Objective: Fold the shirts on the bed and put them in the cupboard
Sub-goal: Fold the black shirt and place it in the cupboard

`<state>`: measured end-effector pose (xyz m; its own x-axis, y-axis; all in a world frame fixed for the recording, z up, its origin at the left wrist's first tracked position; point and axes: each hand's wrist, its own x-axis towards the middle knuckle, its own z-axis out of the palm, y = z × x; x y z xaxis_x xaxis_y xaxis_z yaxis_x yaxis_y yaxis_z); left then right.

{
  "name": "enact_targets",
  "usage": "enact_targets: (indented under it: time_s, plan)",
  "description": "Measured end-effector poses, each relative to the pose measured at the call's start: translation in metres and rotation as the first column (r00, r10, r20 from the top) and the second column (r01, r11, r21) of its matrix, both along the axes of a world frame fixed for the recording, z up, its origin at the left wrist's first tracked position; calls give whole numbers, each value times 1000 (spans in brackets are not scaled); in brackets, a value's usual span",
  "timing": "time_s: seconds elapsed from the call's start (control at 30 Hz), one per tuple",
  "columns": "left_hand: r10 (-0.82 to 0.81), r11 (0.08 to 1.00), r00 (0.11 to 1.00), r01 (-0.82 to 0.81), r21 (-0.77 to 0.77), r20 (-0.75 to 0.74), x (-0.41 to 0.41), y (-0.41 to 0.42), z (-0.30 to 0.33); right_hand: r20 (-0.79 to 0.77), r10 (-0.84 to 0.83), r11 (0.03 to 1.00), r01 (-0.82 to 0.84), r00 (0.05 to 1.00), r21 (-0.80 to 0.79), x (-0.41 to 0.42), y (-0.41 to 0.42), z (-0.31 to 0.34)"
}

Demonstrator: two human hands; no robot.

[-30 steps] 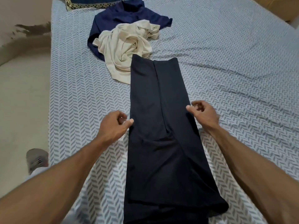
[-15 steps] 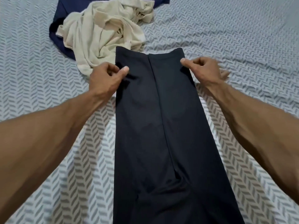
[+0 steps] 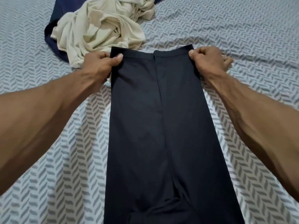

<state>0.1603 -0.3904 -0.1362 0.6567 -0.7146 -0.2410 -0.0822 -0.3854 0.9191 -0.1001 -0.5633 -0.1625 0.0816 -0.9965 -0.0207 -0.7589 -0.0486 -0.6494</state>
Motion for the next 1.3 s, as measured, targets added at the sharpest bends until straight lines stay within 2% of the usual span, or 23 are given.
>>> enact_targets:
  time_s: [0.17,0.33,0.4,0.43,0.5,0.57,0.67,0.8,0.9,1.0,1.1,1.13,1.23,1.3]
  plan:
    - [-7,1000,1000,7,5,5,3,-2,-5,-52,-32,998,29,998,-51,5,2,-3]
    - [-57,998,998,57,-9,7,5,-2,-7,-4,-51,997,51,999,-66,5,4,2]
    - [-118,992,990,113,-60,-76,-4,-2,-2,128,-39,999,38,991,14,2,7,8]
    - [-147,986,980,134,-97,-138,-7,3,5,268,-4,998,-14,964,66,1,12,14]
    - [-182,978,960,153,-145,-213,-15,14,22,568,23,980,-130,822,149,-6,22,27]
    - [-190,974,943,146,-172,-274,-19,28,32,664,-37,961,-154,747,228,-19,33,33]
    - [-182,982,914,148,-119,-362,-25,70,48,731,-124,933,-172,671,316,-42,69,46]
    - [-223,975,911,203,-92,-346,-42,115,56,759,-144,917,-203,635,344,-72,114,53]
    - [-242,969,935,223,-103,-260,-60,143,54,769,-112,918,-231,629,322,-94,145,52]
    - [-308,950,938,296,-96,-160,-72,180,46,737,0,912,-302,676,277,-127,185,50]
    - [-398,917,916,398,-12,-50,-78,218,36,635,110,912,-332,764,242,-164,208,29]
    - [-412,911,910,412,-8,-49,-80,227,32,636,125,915,-337,762,223,-173,211,21]
    - [-341,940,936,338,-43,-91,-79,232,22,643,110,926,-313,758,211,-174,213,17]
    - [-256,966,966,257,17,-33,-76,221,18,607,115,931,-298,786,209,-161,207,16]
